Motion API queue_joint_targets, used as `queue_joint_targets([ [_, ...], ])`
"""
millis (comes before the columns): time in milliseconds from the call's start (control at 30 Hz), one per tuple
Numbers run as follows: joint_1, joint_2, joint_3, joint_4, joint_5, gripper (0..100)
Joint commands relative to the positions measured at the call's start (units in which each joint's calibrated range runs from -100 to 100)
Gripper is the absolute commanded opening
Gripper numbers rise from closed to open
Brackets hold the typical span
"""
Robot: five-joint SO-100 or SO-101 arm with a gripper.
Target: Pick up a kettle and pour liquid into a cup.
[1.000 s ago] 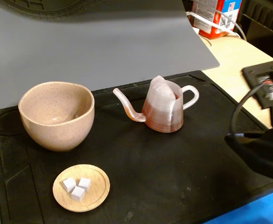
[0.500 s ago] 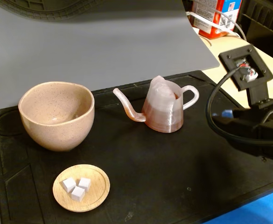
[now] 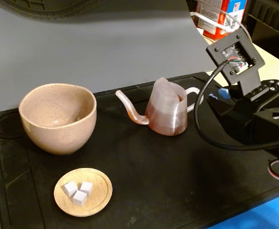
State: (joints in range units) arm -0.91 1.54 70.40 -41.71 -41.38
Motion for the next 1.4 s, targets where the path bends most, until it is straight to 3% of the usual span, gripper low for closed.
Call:
queue_joint_targets([
  [0, 0.3, 0.3, -2.0, -0.6, 0.3, 9],
  [167, -0.3, 1.1, -2.1, -0.6, 0.3, 20],
  [467, -0.2, 1.3, -2.4, -0.4, 0.3, 20],
  [767, -0.3, 9.6, -14.5, -1.1, 0.4, 20],
  [900, -0.3, 9.7, -15.1, -0.7, 3.9, 20],
  [1367, -2.2, 14.0, -17.6, -1.1, 4.2, 20],
])
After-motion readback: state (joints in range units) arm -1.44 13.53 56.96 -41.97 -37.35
